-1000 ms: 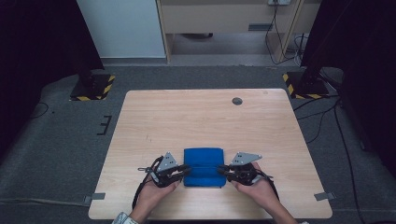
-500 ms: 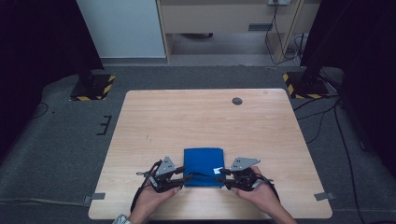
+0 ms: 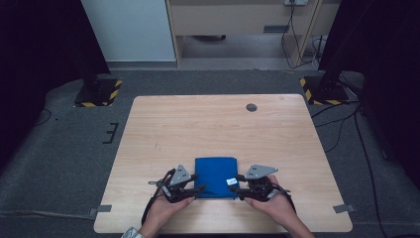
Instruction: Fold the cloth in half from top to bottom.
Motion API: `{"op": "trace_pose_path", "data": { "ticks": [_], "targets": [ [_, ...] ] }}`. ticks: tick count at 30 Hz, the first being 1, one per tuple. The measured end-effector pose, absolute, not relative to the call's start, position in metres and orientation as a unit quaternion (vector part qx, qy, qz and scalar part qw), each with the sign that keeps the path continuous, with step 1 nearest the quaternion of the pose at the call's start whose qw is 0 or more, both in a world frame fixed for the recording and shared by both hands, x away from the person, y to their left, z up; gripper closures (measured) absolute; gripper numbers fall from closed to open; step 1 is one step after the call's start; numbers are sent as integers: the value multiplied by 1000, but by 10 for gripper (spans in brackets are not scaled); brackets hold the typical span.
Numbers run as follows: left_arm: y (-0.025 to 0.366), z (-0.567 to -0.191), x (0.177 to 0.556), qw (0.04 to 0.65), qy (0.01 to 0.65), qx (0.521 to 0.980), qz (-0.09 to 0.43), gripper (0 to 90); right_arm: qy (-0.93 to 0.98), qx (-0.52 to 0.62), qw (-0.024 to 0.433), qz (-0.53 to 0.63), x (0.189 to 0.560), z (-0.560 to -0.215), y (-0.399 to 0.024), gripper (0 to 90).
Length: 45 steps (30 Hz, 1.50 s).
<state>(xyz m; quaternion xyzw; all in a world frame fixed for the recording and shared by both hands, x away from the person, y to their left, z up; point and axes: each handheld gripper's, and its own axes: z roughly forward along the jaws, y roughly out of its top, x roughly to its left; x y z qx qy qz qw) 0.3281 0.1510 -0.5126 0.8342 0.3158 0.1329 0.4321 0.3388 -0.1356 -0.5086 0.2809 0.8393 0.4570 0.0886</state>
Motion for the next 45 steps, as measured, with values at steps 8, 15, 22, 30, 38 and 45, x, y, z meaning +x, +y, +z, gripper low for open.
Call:
{"op": "trace_pose_path", "data": {
  "ticks": [8,15,22,30,38,45],
  "targets": [
    [154,-515,329,403,323,842,153,460,837,289,104,454,342,-511,-136,347],
    [160,-510,335,415,349,823,171,212,834,305,113,446,348,-515,-136,192],
    [161,-509,338,413,363,817,174,89,831,316,118,443,352,-514,-133,120],
    [166,-506,342,422,376,806,173,67,828,323,118,443,358,-512,-129,92],
    [175,-504,343,426,385,799,177,58,825,322,126,446,359,-507,-134,85],
    [188,-501,347,428,396,791,186,57,816,331,134,454,363,-503,-144,84]
  ]
}}
